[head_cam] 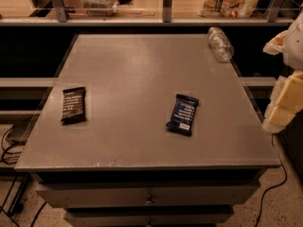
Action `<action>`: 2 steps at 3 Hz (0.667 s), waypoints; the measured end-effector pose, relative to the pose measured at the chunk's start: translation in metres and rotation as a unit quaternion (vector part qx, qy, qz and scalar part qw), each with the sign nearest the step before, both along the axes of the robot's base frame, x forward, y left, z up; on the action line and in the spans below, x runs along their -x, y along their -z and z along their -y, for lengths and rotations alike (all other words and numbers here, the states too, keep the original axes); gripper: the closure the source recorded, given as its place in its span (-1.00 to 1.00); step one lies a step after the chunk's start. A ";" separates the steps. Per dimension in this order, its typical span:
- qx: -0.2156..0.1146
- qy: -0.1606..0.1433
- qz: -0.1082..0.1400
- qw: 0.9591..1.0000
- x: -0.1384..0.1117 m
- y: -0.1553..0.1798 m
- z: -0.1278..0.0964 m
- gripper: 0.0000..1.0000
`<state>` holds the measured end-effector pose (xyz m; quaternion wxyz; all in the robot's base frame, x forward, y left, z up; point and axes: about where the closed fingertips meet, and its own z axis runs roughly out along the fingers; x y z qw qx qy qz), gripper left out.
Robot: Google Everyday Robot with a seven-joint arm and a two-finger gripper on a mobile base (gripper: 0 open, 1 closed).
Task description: Move water bottle near rxbar chocolate
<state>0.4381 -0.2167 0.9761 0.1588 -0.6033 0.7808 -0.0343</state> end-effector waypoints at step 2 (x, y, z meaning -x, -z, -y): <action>-0.036 -0.016 0.019 0.999 -0.017 0.000 -0.006 -1.00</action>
Offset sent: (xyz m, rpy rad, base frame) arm 0.0422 0.0119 -0.0054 0.1783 -0.0696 0.0781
